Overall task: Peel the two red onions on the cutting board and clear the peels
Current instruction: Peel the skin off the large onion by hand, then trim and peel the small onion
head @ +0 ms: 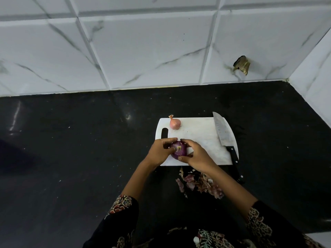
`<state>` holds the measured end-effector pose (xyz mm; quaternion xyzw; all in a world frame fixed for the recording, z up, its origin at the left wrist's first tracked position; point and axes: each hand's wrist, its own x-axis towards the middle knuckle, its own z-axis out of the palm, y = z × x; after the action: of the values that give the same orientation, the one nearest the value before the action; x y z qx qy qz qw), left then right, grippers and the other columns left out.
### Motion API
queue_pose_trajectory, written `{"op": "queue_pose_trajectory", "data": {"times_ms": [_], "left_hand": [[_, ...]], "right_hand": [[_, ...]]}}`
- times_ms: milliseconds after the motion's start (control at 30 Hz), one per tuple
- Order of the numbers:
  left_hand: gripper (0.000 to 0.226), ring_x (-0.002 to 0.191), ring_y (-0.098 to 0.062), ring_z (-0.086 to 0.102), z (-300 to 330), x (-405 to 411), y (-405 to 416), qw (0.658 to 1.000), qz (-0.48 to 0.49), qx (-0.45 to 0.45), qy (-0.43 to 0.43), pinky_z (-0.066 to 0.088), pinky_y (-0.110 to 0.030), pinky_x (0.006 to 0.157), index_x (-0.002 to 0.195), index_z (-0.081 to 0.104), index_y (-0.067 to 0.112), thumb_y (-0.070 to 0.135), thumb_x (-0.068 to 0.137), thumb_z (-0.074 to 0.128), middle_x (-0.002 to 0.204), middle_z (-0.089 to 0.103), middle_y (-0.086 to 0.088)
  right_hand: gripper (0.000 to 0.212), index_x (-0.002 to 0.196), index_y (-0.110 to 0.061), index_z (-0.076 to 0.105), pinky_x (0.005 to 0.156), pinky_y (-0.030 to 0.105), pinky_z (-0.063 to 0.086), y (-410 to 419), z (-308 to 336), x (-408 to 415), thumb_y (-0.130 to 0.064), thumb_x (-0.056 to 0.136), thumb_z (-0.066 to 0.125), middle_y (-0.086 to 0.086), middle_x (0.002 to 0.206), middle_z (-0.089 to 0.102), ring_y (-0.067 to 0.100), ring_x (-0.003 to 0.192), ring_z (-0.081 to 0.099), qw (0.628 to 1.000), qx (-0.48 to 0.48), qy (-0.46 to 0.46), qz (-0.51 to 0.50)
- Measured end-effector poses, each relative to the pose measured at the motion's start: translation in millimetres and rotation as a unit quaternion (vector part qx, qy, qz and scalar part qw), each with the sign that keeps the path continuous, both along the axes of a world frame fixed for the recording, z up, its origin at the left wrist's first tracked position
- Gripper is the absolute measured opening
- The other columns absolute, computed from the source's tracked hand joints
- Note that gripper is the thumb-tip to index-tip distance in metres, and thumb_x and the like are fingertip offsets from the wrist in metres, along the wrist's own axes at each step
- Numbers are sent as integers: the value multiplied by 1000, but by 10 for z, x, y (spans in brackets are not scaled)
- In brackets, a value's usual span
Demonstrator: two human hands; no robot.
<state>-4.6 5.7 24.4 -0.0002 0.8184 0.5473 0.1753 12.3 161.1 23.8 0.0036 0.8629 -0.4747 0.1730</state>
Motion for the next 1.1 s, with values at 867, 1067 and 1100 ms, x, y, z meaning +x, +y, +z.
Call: {"op": "queue_pose_trajectory", "data": {"times_ms": [867,1067,1100], "left_hand": [[44,100,-12,57,-130,-620,62,990,134,-35,23,43,-23,81,128,55,11,23,87,68,118,60,-1],[21,95,-14,66,-199,-740,136,988,96,-110,56,50,-27,77,106,72,18,26,88,65,99,73,1],[20,94,-12,66,-194,-751,140,988,96,-104,59,50,-25,77,105,72,18,27,89,65,98,73,2]], "right_hand": [[32,123,-13,54,88,21,42,-37,54,-755,-15,91,56,7,126,51,17,115,50,990,55,108,-69],[34,126,-12,54,91,25,43,-182,7,-963,-19,93,55,9,124,53,21,113,53,996,41,73,-27],[29,121,-11,57,88,26,46,-183,-10,-975,-20,94,55,8,117,57,21,108,55,996,28,67,-47]]}}
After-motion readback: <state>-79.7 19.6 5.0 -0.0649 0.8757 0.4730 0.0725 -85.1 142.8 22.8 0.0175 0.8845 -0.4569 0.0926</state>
